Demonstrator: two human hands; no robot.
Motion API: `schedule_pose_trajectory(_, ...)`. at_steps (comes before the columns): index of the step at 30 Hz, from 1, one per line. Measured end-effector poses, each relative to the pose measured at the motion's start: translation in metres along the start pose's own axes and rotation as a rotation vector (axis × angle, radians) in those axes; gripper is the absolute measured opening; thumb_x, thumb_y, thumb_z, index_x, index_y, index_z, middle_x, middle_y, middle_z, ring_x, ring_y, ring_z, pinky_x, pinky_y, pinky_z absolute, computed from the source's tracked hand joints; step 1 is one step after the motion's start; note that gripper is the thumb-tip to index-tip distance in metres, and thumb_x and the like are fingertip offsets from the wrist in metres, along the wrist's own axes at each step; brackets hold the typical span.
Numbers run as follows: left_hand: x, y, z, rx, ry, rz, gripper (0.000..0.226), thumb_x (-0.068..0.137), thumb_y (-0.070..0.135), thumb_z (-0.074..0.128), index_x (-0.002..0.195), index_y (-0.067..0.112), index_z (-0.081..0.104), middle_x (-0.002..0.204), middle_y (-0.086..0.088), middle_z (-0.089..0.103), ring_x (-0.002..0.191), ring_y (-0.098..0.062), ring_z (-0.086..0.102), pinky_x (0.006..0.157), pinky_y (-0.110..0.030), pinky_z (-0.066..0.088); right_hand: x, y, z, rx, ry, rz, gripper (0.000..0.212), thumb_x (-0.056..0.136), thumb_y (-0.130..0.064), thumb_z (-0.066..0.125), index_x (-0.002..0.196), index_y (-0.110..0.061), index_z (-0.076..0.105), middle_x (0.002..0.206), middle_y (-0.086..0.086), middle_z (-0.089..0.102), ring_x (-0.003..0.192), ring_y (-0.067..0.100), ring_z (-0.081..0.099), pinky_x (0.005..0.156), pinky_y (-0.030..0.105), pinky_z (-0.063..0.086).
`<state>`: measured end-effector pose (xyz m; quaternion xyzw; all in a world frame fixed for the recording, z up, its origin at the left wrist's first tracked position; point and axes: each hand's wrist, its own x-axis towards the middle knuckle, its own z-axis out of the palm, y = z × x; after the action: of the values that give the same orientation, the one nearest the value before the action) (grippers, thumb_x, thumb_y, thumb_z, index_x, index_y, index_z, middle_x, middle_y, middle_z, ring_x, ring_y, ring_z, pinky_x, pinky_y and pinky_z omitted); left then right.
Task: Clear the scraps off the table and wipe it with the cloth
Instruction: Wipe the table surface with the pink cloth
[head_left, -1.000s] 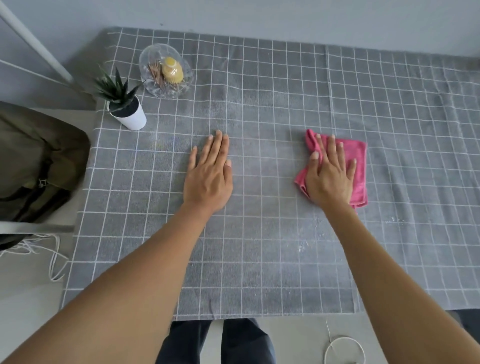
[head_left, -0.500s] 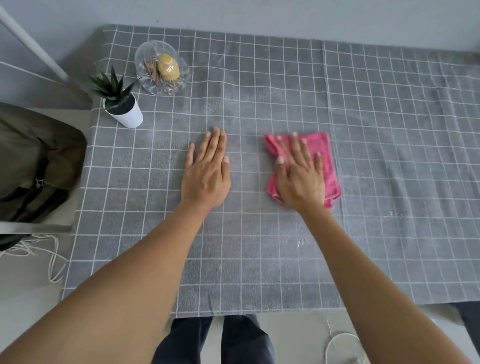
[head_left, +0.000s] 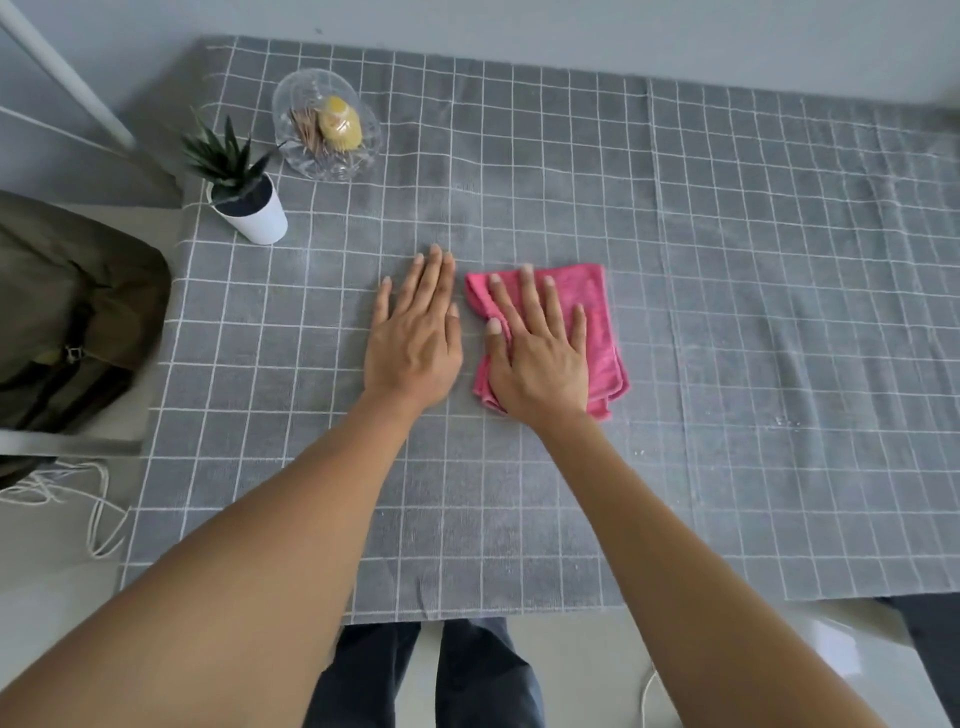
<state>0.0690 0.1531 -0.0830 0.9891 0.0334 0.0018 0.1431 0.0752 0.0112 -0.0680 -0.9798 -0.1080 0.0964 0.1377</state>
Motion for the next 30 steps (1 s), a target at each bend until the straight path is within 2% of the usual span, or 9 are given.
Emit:
schedule_pose_trajectory(3, 0.0, -0.001, -0.001, -0.009, 0.005, 0.004, 0.053, 0.102, 0.025, 0.02, 0.152, 0.016, 0.007, 0.16, 0.003, 0.003, 0.147, -0.011, 0.001, 0.119, -0.039, -0.004, 0.001, 0.028, -0.009, -0.012, -0.004, -0.074, 0.048, 0.102, -0.045, 0.013, 0.149, -0.045, 0.005, 0.16, -0.013, -0.002, 0.147, 0.011, -0.007, 0.119, 0.043, -0.008)
schedule_pose_trajectory(8, -0.001, -0.002, 0.0, -0.018, -0.019, 0.006, 0.054, 0.102, 0.028, 0.016, 0.152, 0.017, 0.001, 0.16, 0.004, -0.002, 0.147, -0.011, -0.003, 0.119, -0.04, -0.004, 0.006, 0.097, -0.029, -0.036, 0.025, 0.203, 0.049, 0.101, -0.048, 0.007, 0.149, -0.045, -0.003, 0.16, -0.011, -0.007, 0.147, 0.013, -0.009, 0.119, 0.047, -0.006)
schedule_pose_trajectory(12, 0.0, -0.003, 0.0, -0.006, -0.016, 0.0, 0.054, 0.101, 0.028, 0.016, 0.152, 0.017, 0.0, 0.16, 0.003, -0.003, 0.147, -0.011, -0.003, 0.119, -0.04, -0.004, 0.006, 0.084, -0.025, -0.021, 0.054, 0.321, 0.051, 0.101, -0.046, 0.008, 0.15, -0.041, -0.003, 0.161, -0.006, -0.008, 0.147, 0.017, -0.009, 0.118, 0.049, -0.008)
schedule_pose_trajectory(15, 0.0, -0.001, 0.001, -0.005, -0.009, 0.001, 0.054, 0.101, 0.027, 0.018, 0.153, 0.017, 0.002, 0.16, 0.003, -0.001, 0.147, -0.011, -0.002, 0.119, -0.04, -0.004, -0.002, 0.046, -0.014, -0.038, 0.019, 0.208, 0.052, 0.1, -0.047, 0.005, 0.15, -0.039, -0.007, 0.16, -0.006, -0.012, 0.146, 0.018, -0.014, 0.117, 0.051, -0.01)
schedule_pose_trajectory(18, 0.0, -0.001, 0.001, -0.001, -0.008, 0.003, 0.054, 0.102, 0.026, 0.02, 0.152, 0.017, 0.004, 0.16, 0.003, 0.001, 0.147, -0.011, 0.0, 0.119, -0.04, -0.003, -0.022, 0.015, -0.001, -0.032, -0.007, 0.004, 0.051, 0.101, -0.046, 0.009, 0.151, -0.04, 0.0, 0.16, -0.009, -0.007, 0.147, 0.014, -0.011, 0.117, 0.047, -0.011)
schedule_pose_trajectory(22, 0.001, -0.002, 0.0, -0.003, -0.009, 0.019, 0.053, 0.102, 0.025, 0.02, 0.152, 0.016, 0.005, 0.16, 0.002, 0.003, 0.147, -0.012, 0.001, 0.12, -0.041, -0.002, -0.03, 0.043, -0.007, -0.048, -0.029, -0.122, 0.05, 0.1, -0.047, 0.008, 0.15, -0.043, 0.003, 0.159, -0.013, -0.004, 0.147, 0.009, -0.009, 0.119, 0.042, -0.009)
schedule_pose_trajectory(24, 0.001, -0.002, -0.001, -0.005, -0.016, 0.021, 0.053, 0.102, 0.025, 0.018, 0.152, 0.016, 0.004, 0.16, 0.002, 0.002, 0.147, -0.012, 0.001, 0.12, -0.041, -0.002, -0.033, 0.075, -0.015, -0.057, -0.01, -0.037, 0.05, 0.1, -0.048, 0.004, 0.149, -0.044, -0.002, 0.159, -0.014, -0.008, 0.146, 0.011, -0.011, 0.118, 0.042, -0.011)
schedule_pose_trajectory(27, 0.0, -0.002, 0.0, 0.008, -0.027, 0.021, 0.053, 0.102, 0.027, 0.016, 0.152, 0.016, 0.003, 0.16, 0.001, 0.001, 0.147, -0.013, 0.0, 0.119, -0.041, -0.003, -0.044, 0.111, -0.025, -0.042, 0.027, 0.202, 0.05, 0.1, -0.048, 0.005, 0.149, -0.045, -0.004, 0.159, -0.013, -0.008, 0.146, 0.01, -0.011, 0.118, 0.042, -0.01)
schedule_pose_trajectory(30, 0.002, -0.002, -0.001, 0.009, -0.052, 0.011, 0.053, 0.103, 0.027, 0.016, 0.152, 0.015, 0.002, 0.16, 0.0, 0.0, 0.147, -0.014, -0.002, 0.119, -0.042, -0.004, -0.048, 0.115, -0.028, -0.031, 0.037, 0.271, 0.049, 0.101, -0.047, 0.008, 0.149, -0.045, -0.002, 0.16, -0.012, -0.007, 0.147, 0.01, -0.01, 0.118, 0.041, -0.012)
